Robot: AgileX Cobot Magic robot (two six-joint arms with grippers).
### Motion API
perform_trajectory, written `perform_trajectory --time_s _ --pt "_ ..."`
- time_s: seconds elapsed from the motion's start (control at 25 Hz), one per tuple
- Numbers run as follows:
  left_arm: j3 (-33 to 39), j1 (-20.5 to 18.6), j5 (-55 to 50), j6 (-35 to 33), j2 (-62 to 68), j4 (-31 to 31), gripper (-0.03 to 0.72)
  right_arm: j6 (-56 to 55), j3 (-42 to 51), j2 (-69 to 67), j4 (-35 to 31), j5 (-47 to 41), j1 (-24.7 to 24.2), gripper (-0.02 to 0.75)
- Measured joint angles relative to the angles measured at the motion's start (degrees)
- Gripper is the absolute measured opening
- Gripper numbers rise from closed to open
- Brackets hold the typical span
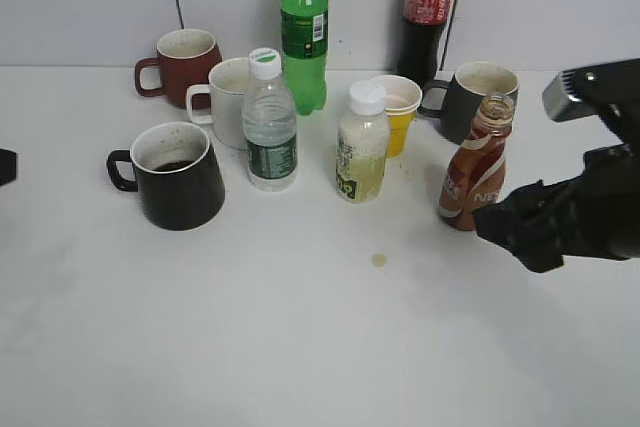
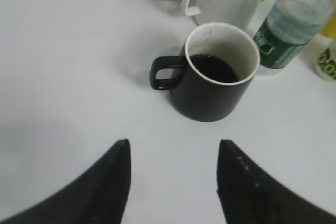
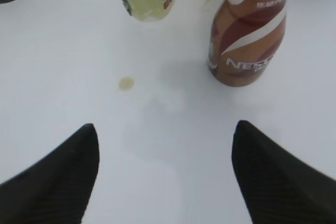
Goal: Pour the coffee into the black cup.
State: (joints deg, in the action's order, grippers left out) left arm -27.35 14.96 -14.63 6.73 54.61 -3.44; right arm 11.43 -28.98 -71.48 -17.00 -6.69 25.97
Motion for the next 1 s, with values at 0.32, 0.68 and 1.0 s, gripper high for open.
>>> perform_trajectory --time_s 0.32,0.68,1.0 --pt "-4.7 0.0 -25.9 0.16 -26.61 -0.13 0.407 -13.88 -5.12 18.88 19.53 -27.86 0.0 0.587" --pt "-4.87 0.0 -44.84 -0.27 -44.12 -0.18 0.406 -16.34 -7.26 37.41 19.26 -54.35 0.0 0.587" --pt "-4.74 0.0 -48.4 -5.02 -46.35 0.25 0.406 -16.57 -5.22 52.93 21.83 -61.56 0.0 0.587"
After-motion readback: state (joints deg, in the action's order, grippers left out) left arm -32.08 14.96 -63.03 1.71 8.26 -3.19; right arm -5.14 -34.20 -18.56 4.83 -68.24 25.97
